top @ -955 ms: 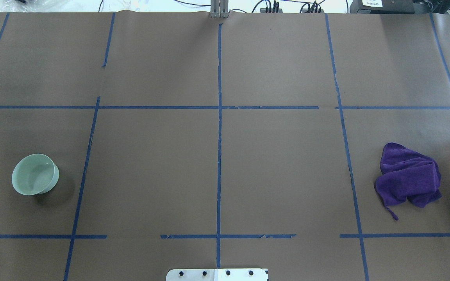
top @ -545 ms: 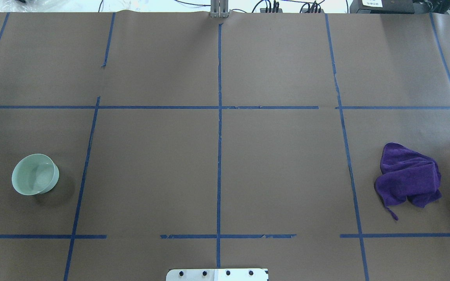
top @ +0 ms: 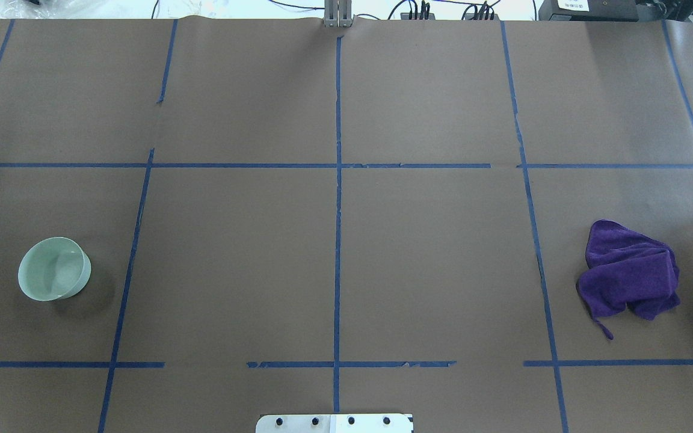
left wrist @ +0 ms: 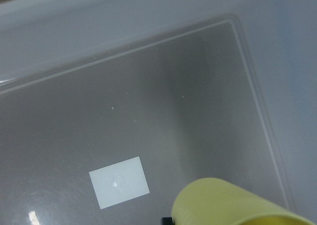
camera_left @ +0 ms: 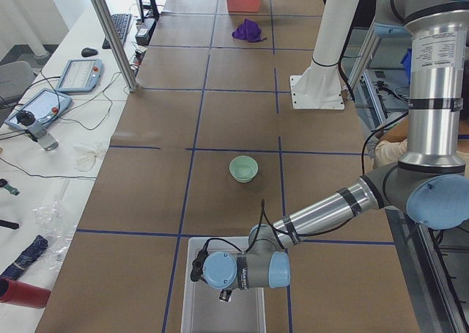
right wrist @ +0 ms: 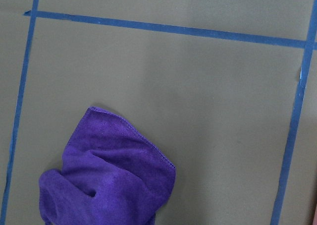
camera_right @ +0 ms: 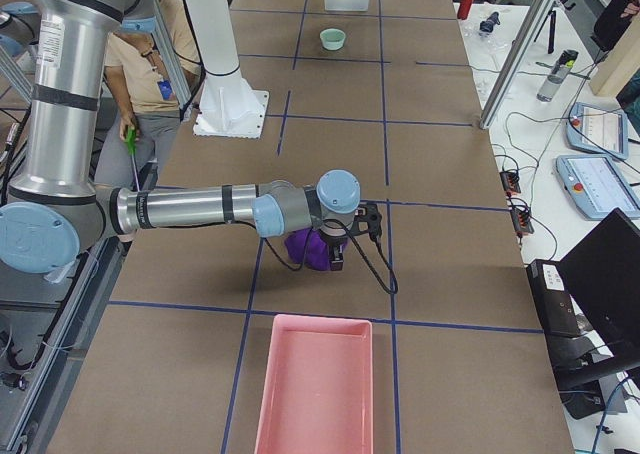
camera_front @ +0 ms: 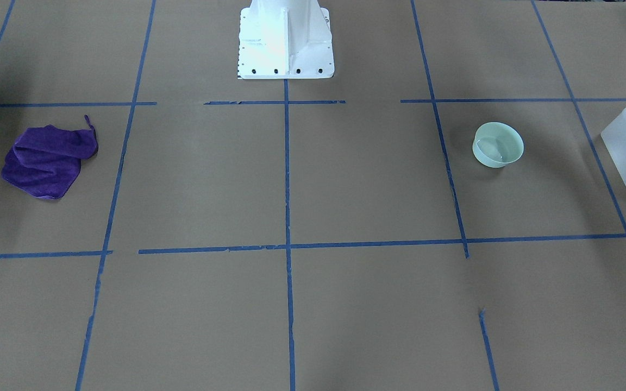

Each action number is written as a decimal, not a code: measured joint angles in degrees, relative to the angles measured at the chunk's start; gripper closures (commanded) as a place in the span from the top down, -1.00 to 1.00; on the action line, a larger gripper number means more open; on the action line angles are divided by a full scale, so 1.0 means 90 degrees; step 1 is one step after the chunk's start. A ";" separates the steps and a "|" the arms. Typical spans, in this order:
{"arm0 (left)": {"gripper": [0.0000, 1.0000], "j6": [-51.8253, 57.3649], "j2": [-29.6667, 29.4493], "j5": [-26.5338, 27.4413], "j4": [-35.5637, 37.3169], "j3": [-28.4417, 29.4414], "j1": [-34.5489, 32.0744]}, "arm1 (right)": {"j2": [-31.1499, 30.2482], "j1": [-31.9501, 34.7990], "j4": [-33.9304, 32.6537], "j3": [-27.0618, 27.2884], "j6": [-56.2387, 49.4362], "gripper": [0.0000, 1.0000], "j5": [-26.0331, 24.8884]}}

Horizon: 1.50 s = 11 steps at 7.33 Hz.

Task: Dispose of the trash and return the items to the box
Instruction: 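Release the yellow cup into the clear plastic bin with the left gripper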

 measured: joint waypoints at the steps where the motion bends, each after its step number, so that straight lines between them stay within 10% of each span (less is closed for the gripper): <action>1: -0.62 -0.0039 0.0000 0.0000 -0.0054 0.0017 0.0047 | 0.0000 -0.0005 0.0005 -0.0010 0.0022 1.00 0.0004; 2: -0.08 -0.0054 0.0000 -0.0001 -0.0074 0.0021 0.0072 | 0.0000 -0.0007 0.0010 -0.0012 0.0031 1.00 0.0003; 3: 0.99 -0.0058 0.0000 -0.0001 -0.0080 0.0024 0.0084 | 0.0000 -0.0010 0.0012 -0.0015 0.0034 1.00 0.0002; 7: 1.00 -0.0062 0.0102 0.0043 -0.0046 -0.0438 0.0083 | -0.0001 -0.0010 0.0020 -0.0016 0.0038 1.00 0.0003; 11: 1.00 -0.0087 0.0814 0.0965 0.0038 -0.2563 -0.0813 | -0.0017 -0.0010 0.0014 -0.0014 0.0045 1.00 0.0022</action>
